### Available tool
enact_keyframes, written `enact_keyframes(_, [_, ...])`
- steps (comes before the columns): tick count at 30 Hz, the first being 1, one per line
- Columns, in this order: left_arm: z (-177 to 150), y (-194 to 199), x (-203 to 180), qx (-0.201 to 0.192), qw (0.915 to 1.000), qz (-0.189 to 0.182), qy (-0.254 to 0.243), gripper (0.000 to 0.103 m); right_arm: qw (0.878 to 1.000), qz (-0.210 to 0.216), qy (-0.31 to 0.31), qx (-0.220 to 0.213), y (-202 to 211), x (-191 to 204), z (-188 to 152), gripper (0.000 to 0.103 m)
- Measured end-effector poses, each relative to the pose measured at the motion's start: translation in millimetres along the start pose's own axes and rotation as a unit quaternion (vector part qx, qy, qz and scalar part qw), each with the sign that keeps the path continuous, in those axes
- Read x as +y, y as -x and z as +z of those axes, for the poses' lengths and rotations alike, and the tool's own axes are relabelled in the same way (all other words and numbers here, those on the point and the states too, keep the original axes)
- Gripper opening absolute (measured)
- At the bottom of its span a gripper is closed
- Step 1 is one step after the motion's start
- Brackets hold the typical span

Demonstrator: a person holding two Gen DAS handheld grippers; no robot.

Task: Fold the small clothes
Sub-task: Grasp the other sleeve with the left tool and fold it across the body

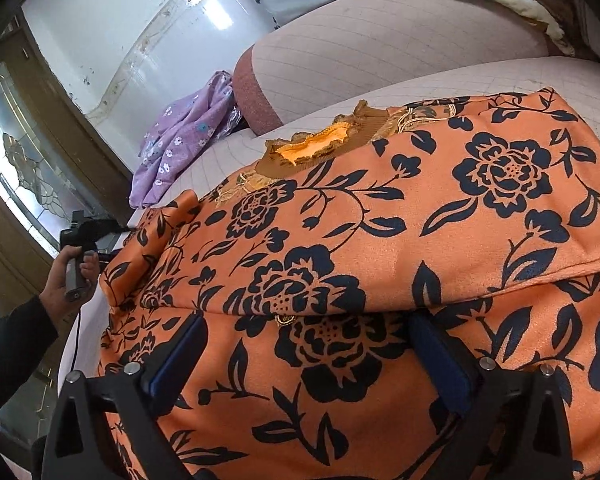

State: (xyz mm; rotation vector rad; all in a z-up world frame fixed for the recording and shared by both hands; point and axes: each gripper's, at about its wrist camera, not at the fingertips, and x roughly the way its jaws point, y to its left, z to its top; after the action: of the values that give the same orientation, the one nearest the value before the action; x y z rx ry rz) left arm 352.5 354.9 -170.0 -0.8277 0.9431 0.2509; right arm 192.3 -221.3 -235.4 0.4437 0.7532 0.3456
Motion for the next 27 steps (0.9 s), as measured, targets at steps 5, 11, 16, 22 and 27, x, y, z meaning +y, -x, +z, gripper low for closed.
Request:
enact_keyframes(5, [-5.6,22.8,-29.5,-0.036,0.9964,0.038,-0.068,0.004,1.000,-0.002,0.002,0.001,-1.7,0.2,0.0,0.102])
enact_keyframes(11, [-80.0,133.1,-177.5,-0.148,0.9475,-0.041,-0.280,0.004,1.000,-0.001,0.002,0.000,-1.4,-0.1,0.1,0.102])
enact_keyframes(16, [-191.9,191.2,-296.3,-0.140,0.8843,-0.175,-0.410,0.005,1.000,0.003,0.000,-0.002,-0.8,-0.3,0.7,0.102])
enact_keyframes(22, [-339.6,126.9,-356.8,0.010,0.8242,-0.155,-0.544,0.079,1.000,0.016,-0.011,-0.007,4.3,-4.0,2.2,0.102])
enact_keyframes(27, [-319.6,69.4,-287.2,0.032,0.8478,-0.009,-0.529,0.080,0.999,0.027,-0.019,-0.011,9.0,-9.0,3.7,0.102])
